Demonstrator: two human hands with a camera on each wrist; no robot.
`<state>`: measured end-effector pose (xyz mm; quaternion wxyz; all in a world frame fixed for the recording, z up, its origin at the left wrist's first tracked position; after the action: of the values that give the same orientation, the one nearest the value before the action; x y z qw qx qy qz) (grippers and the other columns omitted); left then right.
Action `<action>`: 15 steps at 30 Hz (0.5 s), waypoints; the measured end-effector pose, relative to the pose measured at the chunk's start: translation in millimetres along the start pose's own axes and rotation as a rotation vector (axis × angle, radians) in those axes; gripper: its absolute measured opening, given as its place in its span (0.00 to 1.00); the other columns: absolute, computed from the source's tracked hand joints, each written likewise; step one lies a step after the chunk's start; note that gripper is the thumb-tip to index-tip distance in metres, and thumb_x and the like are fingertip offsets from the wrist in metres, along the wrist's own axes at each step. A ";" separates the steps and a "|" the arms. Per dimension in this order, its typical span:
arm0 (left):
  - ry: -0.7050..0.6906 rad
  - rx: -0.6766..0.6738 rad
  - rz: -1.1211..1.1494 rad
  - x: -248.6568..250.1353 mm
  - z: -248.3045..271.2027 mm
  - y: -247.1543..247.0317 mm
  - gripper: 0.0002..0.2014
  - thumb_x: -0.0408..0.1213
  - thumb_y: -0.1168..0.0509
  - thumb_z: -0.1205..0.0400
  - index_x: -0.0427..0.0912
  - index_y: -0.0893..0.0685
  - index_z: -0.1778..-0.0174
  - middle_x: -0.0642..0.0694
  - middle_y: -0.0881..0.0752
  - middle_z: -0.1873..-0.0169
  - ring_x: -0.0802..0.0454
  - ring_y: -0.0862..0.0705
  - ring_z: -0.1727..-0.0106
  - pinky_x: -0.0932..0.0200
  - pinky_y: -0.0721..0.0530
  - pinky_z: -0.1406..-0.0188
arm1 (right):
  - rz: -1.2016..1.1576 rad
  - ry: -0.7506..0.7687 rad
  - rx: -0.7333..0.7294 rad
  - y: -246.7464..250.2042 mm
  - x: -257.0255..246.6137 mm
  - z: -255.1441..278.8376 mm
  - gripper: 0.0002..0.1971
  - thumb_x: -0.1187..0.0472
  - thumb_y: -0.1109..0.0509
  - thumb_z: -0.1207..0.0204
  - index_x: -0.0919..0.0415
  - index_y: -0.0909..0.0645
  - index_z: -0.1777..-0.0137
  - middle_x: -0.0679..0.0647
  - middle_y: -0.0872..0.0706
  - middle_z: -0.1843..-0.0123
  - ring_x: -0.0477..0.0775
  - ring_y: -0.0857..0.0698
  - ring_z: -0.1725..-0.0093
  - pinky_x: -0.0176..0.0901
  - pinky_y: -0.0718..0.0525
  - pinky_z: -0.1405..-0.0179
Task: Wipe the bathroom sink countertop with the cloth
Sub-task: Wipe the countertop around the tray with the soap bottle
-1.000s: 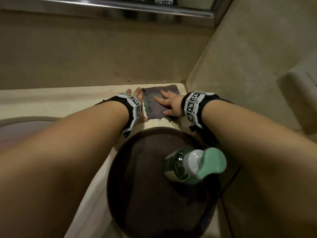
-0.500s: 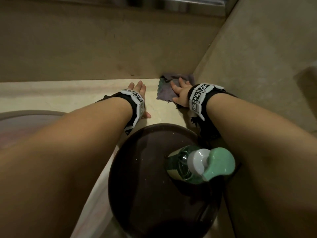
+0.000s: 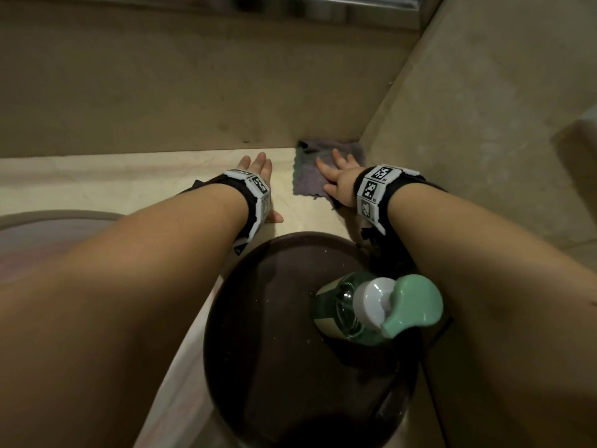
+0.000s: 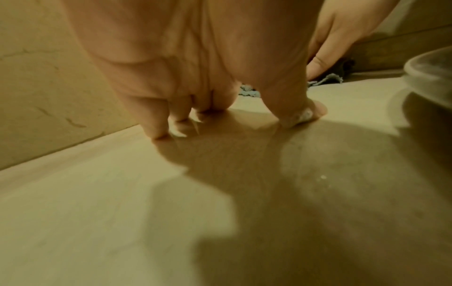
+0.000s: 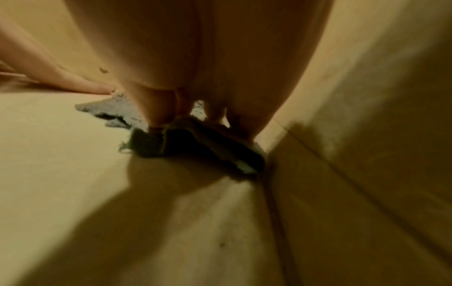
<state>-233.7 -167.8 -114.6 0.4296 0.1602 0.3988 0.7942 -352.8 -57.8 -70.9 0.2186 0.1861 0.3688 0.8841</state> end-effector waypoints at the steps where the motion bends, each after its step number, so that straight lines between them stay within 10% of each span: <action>1: 0.006 -0.008 -0.015 0.1 -0.9 0.1 0.63 0.65 0.30 0.31 0.43 0.68 0.17 0.47 0.68 0.17 0.44 0.62 0.15 0.40 0.51 0.18 | 0.001 -0.004 -0.010 -0.1 -0.2 2.0 0.30 0.51 0.52 0.12 0.46 0.63 0.15 0.57 0.64 0.13 0.66 0.57 0.14 0.59 0.53 0.15; 15: -0.020 0.027 -0.019 -1.2 -5.2 -3.3 0.63 0.68 0.32 0.32 0.43 0.66 0.17 0.46 0.65 0.16 0.42 0.60 0.14 0.37 0.49 0.17 | 0.123 0.033 -0.123 -9.9 8.6 26.5 0.29 0.54 0.53 0.12 0.50 0.62 0.15 0.62 0.64 0.14 0.68 0.54 0.15 0.59 0.51 0.16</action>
<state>-234.3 -170.3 -120.4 0.4389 0.1701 0.4066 0.7831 -344.6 -31.8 -59.3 0.1689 0.1798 0.3053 0.9198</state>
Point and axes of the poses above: each hand's wrist, its own z-axis away from the middle knuckle, its own y-axis out of the back of the hand, x = y × z, the point moved 2 cm from there along -z, towards the middle knuckle
